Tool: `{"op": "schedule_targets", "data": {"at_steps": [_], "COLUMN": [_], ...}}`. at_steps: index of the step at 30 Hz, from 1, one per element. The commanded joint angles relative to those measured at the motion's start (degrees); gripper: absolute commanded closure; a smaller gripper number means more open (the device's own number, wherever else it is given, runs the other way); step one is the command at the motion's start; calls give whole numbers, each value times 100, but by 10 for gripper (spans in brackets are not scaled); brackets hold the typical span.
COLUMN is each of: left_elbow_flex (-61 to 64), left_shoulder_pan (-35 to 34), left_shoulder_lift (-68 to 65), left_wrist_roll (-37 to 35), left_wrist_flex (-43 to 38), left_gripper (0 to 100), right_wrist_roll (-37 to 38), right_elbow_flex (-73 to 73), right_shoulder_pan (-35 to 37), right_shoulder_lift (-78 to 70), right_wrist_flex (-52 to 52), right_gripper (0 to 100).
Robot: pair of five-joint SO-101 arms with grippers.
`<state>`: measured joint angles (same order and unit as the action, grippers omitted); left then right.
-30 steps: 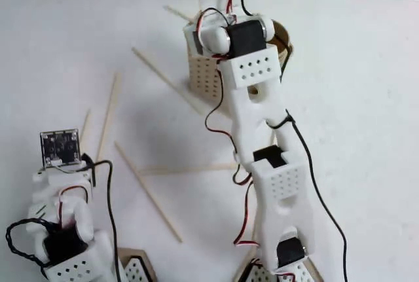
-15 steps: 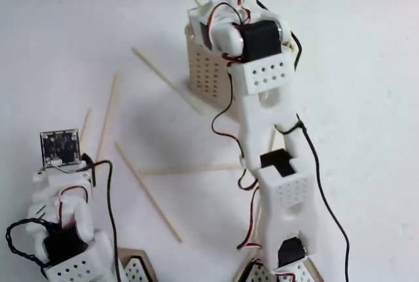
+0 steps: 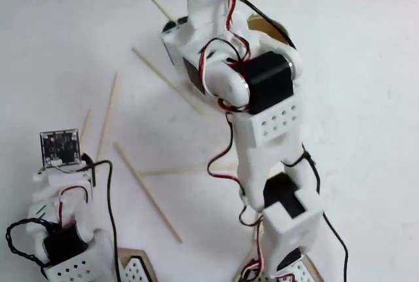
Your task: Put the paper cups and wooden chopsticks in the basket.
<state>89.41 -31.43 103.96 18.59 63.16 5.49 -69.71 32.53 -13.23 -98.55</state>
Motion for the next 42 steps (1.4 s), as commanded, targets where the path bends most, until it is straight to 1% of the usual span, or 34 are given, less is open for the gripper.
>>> {"op": "schedule_targets", "data": {"at_steps": [1, 7, 13, 16, 21, 25, 27, 30, 34, 37, 39, 42], "left_elbow_flex": [-26, -26, -26, -26, -26, -26, -26, -26, -26, -26, -26, -26], "left_shoulder_pan": [-22, -31, -31, -31, -22, -22, -22, -22, -22, -22, -22, -22], "left_shoulder_lift": [57, 57, 57, 57, 57, 57, 57, 57, 57, 57, 57, 57], "left_wrist_roll": [62, 62, 62, 62, 62, 62, 62, 62, 62, 62, 62, 62], "left_wrist_flex": [-26, -26, -26, -26, -26, -26, -26, -26, -26, -26, -26, -26], "left_gripper": [808, 808, 808, 808, 808, 808, 808, 808, 808, 808, 808, 808], "right_wrist_roll": [53, 62, 62, 62, 62, 62, 9, 53, 70, 536, 651, 677], "right_elbow_flex": [756, 2215, 3833, 4501, 5011, 5327, 5714, 6479, 7446, 7930, 8062, 8026], "right_shoulder_pan": [163, 374, 409, 576, 831, 1182, 1323, 1305, 927, 347, -13, -295], "right_shoulder_lift": [567, 1516, 2387, 2826, 3521, 3811, 3908, 4048, 4163, 4171, 4180, 4189], "right_wrist_flex": [-22, 4, 4, 13, 180, 40, 13, 75, 611, 1349, 1886, 2475], "right_gripper": [981, 981, 981, 981, 981, 981, 981, 981, 981, 981, 981, 981]}}
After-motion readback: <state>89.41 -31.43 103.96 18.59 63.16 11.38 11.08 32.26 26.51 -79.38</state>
